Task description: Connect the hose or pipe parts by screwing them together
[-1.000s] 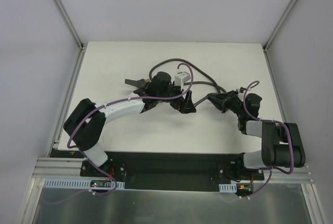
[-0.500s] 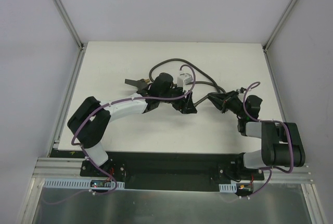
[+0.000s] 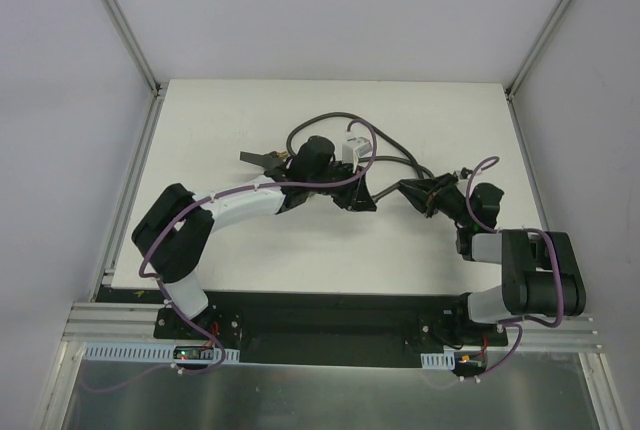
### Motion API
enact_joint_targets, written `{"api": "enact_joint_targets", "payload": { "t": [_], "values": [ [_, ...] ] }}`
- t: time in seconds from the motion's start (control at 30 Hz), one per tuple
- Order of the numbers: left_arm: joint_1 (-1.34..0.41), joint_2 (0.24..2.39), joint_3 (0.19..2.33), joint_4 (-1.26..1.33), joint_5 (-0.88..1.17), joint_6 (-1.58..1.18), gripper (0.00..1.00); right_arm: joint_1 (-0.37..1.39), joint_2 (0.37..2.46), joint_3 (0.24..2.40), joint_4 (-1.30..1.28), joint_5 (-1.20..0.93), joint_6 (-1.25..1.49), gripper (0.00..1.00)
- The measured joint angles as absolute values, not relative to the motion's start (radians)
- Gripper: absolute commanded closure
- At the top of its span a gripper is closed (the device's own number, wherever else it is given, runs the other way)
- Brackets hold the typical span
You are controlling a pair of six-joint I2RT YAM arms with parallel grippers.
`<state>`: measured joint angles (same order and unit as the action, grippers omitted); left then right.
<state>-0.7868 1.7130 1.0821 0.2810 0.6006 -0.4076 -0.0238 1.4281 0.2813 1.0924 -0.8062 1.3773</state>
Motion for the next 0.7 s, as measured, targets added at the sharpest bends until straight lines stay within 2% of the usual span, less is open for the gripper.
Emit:
{"api": "enact_joint_targets", "payload": {
  "t": [0.1, 0.2, 0.3, 0.37, 0.47, 0.53, 0.6, 0.7],
  "values": [
    [-0.784, 1.713, 1.11, 0.241, 0.601, -0.408, 1.0, -0.028, 1.43, 0.282, 1.094, -0.833, 1.346, 0.46],
    [-0.772, 1.713, 1.125, 0.191, 0.616, -0.408, 1.0, -0.03, 1.422, 0.294, 1.062, -0.875, 1.271, 0.38],
    [-0.742, 1.707, 1.133, 0.109, 0.657, -0.405, 1.0, -0.029, 1.361, 0.337, 0.91, -0.914, 1.106, 0.32],
    [-0.715, 1.702, 1.155, 0.026, 0.686, -0.392, 1.0, -0.022, 1.282, 0.4, 0.7, -0.921, 0.933, 0.27],
    [-0.685, 1.687, 1.205, -0.112, 0.712, -0.343, 1.0, 0.034, 1.133, 0.525, 0.359, -0.846, 0.615, 0.25],
    [-0.681, 1.665, 1.226, -0.176, 0.736, -0.315, 1.0, 0.09, 1.03, 0.587, 0.242, -0.791, 0.435, 0.26],
    [-0.681, 1.637, 1.235, -0.224, 0.769, -0.292, 1.0, 0.128, 0.925, 0.585, 0.229, -0.763, 0.318, 0.25],
    [-0.681, 1.613, 1.245, -0.27, 0.814, -0.27, 1.0, 0.155, 0.755, 0.466, 0.374, -0.736, 0.19, 0.25]
  ]
}}
